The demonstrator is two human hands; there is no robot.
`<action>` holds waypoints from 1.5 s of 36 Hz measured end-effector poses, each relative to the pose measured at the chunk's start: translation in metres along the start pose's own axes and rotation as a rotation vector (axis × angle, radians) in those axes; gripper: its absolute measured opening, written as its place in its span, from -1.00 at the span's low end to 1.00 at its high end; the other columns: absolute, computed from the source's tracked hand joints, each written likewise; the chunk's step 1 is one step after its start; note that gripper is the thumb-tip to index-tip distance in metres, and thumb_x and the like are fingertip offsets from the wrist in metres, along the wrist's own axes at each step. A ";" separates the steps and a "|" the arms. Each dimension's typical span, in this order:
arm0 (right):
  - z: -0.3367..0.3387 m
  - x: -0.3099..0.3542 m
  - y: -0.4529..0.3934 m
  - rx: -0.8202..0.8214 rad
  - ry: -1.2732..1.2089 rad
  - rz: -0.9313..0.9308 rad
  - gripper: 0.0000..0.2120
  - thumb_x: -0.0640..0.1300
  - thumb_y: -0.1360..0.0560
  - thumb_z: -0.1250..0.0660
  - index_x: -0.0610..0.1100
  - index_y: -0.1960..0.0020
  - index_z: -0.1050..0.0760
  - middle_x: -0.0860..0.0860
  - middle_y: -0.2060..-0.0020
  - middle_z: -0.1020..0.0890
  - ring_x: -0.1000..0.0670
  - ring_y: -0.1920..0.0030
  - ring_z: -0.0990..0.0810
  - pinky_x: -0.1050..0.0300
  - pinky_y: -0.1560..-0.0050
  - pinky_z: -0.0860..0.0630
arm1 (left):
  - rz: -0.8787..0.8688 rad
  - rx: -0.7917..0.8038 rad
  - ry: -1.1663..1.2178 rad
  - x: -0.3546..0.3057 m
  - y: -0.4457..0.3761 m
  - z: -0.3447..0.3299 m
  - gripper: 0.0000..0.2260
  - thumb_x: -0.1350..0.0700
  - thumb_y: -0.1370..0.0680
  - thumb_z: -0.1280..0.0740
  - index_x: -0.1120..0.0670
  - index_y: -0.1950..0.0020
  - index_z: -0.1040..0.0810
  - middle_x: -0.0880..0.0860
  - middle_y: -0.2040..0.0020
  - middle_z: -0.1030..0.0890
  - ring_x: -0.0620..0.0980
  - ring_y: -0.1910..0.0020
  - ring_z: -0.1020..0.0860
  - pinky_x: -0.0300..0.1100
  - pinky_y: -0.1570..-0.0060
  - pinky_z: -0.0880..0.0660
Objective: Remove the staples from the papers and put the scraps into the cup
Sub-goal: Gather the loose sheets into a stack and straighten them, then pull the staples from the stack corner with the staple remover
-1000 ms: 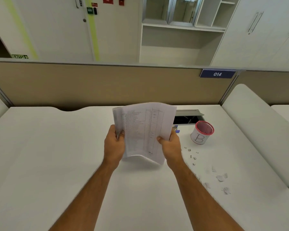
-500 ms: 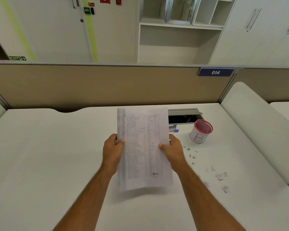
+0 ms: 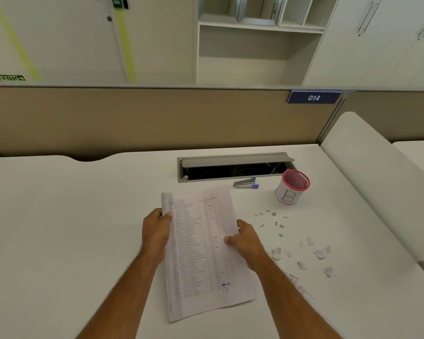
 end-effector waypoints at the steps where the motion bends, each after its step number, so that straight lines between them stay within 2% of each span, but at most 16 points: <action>1: -0.001 -0.001 -0.001 0.008 0.002 -0.005 -0.71 -0.28 -0.51 -0.42 -0.09 -0.19 -0.49 0.01 -0.07 -0.66 -0.05 -0.02 -0.67 0.03 -0.01 -0.65 | -0.003 -0.005 -0.007 0.000 -0.001 0.000 -0.90 0.15 -0.64 -0.30 0.07 -0.01 -0.62 0.08 0.05 -0.70 0.11 0.04 -0.68 -0.03 0.10 -0.64; 5: -0.001 -0.003 -0.009 0.040 0.004 -0.026 -0.68 -0.29 -0.47 -0.46 -0.12 -0.17 -0.51 -0.02 -0.07 -0.67 -0.06 -0.02 -0.67 -0.04 -0.09 -0.65 | 0.010 -0.014 -0.012 0.001 -0.009 0.000 -0.90 0.15 -0.64 -0.32 0.08 0.02 -0.62 0.11 0.06 -0.70 0.13 0.05 -0.68 0.05 0.02 -0.65; 7: 0.000 -0.002 -0.014 0.020 0.026 -0.026 -0.69 -0.26 -0.44 -0.50 -0.12 -0.14 -0.51 0.01 -0.05 -0.66 0.02 0.03 -0.66 0.12 0.05 -0.66 | 0.017 -0.020 -0.025 0.001 -0.013 0.000 -0.89 0.16 -0.64 -0.32 0.07 0.04 -0.62 0.10 0.06 -0.70 0.13 0.05 -0.68 0.03 0.03 -0.65; 9: 0.003 0.001 -0.020 -0.044 0.063 -0.014 -0.69 -0.15 -0.45 -0.50 -0.08 -0.14 -0.49 0.05 -0.01 -0.62 0.13 0.11 -0.60 0.31 0.23 -0.54 | 0.020 -0.021 -0.034 0.001 -0.017 0.000 -0.89 0.18 -0.63 -0.32 0.11 0.03 -0.63 0.11 0.07 -0.70 0.16 0.04 -0.69 0.04 0.03 -0.65; 10: 0.005 0.002 -0.024 -0.088 0.078 -0.011 -0.68 -0.09 -0.47 -0.49 -0.07 -0.16 -0.47 0.06 0.01 -0.61 0.14 0.12 -0.59 0.32 0.23 -0.51 | 0.025 -0.024 -0.043 0.001 -0.019 0.000 -0.89 0.18 -0.63 -0.32 0.15 0.03 -0.62 0.12 0.08 -0.70 0.18 0.04 -0.68 0.04 0.03 -0.65; 13: 0.015 0.008 -0.036 -0.221 0.116 0.004 -0.64 -0.01 -0.51 -0.44 -0.09 -0.24 -0.46 0.01 0.03 -0.62 0.02 0.05 -0.60 0.15 0.03 -0.53 | 0.043 -0.019 -0.055 0.002 -0.023 -0.001 -0.87 0.18 -0.63 -0.33 0.23 0.01 -0.61 0.18 0.07 -0.70 0.23 0.02 -0.67 0.09 0.01 -0.65; 16: 0.022 0.019 -0.049 -0.297 0.166 0.028 -0.63 -0.02 -0.53 -0.40 -0.11 -0.28 -0.45 -0.03 0.02 -0.63 -0.01 0.04 -0.60 0.12 0.04 -0.49 | 0.053 0.011 -0.067 0.000 -0.028 -0.005 -0.84 0.16 -0.62 -0.35 0.27 -0.03 -0.60 0.23 0.04 -0.69 0.21 0.04 -0.68 0.17 -0.03 -0.64; 19: 0.025 0.030 -0.064 -0.333 0.199 0.044 -0.64 -0.04 -0.55 -0.38 -0.12 -0.29 -0.46 -0.10 -0.08 -0.64 -0.08 -0.03 -0.61 0.07 -0.05 -0.54 | 0.055 0.050 -0.068 -0.004 -0.032 -0.010 -0.86 0.13 -0.61 -0.37 0.20 -0.02 -0.62 0.16 0.07 -0.72 0.18 0.06 -0.70 0.08 0.05 -0.67; 23: 0.026 0.045 -0.084 -0.365 0.279 0.083 -0.66 -0.08 -0.59 -0.32 -0.10 -0.34 -0.42 -0.15 -0.17 -0.60 -0.12 -0.11 -0.61 0.03 -0.14 -0.53 | 0.033 0.063 -0.072 -0.014 -0.038 -0.016 -0.78 0.12 -0.60 -0.38 0.30 0.00 -0.56 0.25 0.05 -0.69 0.15 0.13 -0.68 -0.01 0.07 -0.63; 28: 0.028 0.060 -0.106 -0.384 0.392 0.117 -0.58 -0.13 -0.63 -0.25 -0.09 -0.48 -0.34 -0.18 -0.31 -0.54 -0.21 -0.23 -0.58 -0.13 -0.27 -0.53 | 0.009 0.105 -0.112 -0.025 -0.044 -0.024 -0.84 0.06 -0.59 -0.39 0.15 0.06 -0.59 0.09 0.09 -0.72 0.13 0.06 -0.70 0.15 -0.04 -0.65; 32: 0.029 0.062 -0.125 -0.366 0.471 0.112 -0.56 -0.06 -0.66 -0.19 -0.03 -0.53 -0.28 -0.21 -0.33 -0.52 -0.22 -0.27 -0.55 -0.13 -0.27 -0.53 | -0.002 0.120 -0.075 -0.030 -0.048 -0.028 -0.92 0.10 -0.60 -0.38 0.08 -0.02 -0.62 0.03 0.05 -0.74 0.07 0.05 -0.71 0.12 -0.05 -0.65; 37: 0.029 0.053 -0.148 -0.306 0.619 0.004 -0.45 0.14 -0.64 -0.16 0.08 -0.58 -0.14 -0.28 -0.44 -0.34 -0.29 -0.41 -0.37 -0.18 -0.33 -0.43 | -0.001 0.128 -0.080 -0.032 -0.053 -0.029 -0.91 0.10 -0.60 -0.39 0.03 -0.08 -0.63 0.01 -0.01 -0.73 0.04 0.01 -0.70 0.12 -0.09 -0.64; 42: 0.029 0.054 -0.165 -0.283 0.637 0.013 -0.40 0.23 -0.60 -0.19 0.10 -0.58 -0.14 -0.26 -0.47 -0.31 -0.31 -0.43 -0.33 -0.19 -0.32 -0.42 | -0.001 0.134 -0.079 -0.032 -0.060 -0.029 -0.91 0.12 -0.60 -0.38 0.03 -0.09 -0.64 0.01 -0.01 -0.73 0.03 0.03 -0.71 0.08 -0.06 -0.65; 47: 0.033 0.061 -0.177 -0.301 0.672 -0.014 -0.41 0.24 -0.59 -0.18 -0.02 -0.52 -0.26 -0.25 -0.40 -0.40 -0.29 -0.36 -0.42 -0.18 -0.26 -0.48 | -0.017 0.148 -0.071 -0.030 -0.065 -0.031 -0.89 0.13 -0.61 -0.37 0.04 -0.10 -0.64 -0.01 0.00 -0.74 -0.01 0.04 -0.72 -0.03 0.00 -0.66; 52: 0.036 0.063 -0.178 -0.366 0.668 -0.027 -0.44 0.18 -0.61 -0.19 -0.14 -0.48 -0.31 -0.25 -0.37 -0.44 -0.27 -0.32 -0.48 -0.16 -0.24 -0.54 | -0.016 0.152 -0.073 -0.029 -0.068 -0.030 -0.90 0.13 -0.60 -0.38 0.04 -0.08 -0.65 -0.03 0.04 -0.74 -0.01 0.06 -0.72 -0.04 0.02 -0.66; 54: 0.037 0.060 -0.174 -0.387 0.687 -0.016 -0.52 0.11 -0.62 -0.21 -0.15 -0.42 -0.35 -0.26 -0.30 -0.49 -0.25 -0.26 -0.52 -0.12 -0.20 -0.55 | -0.013 0.152 -0.064 -0.029 -0.068 -0.029 -0.91 0.15 -0.60 -0.37 0.06 -0.07 -0.65 -0.01 0.04 -0.75 0.01 0.05 -0.72 -0.04 0.02 -0.65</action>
Point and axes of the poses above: each hand's wrist, its own y-axis away from the middle knuckle, its own z-axis out of the back of the hand, x = y × z, the point moved 5 cm from there along -y, towards the middle knuckle
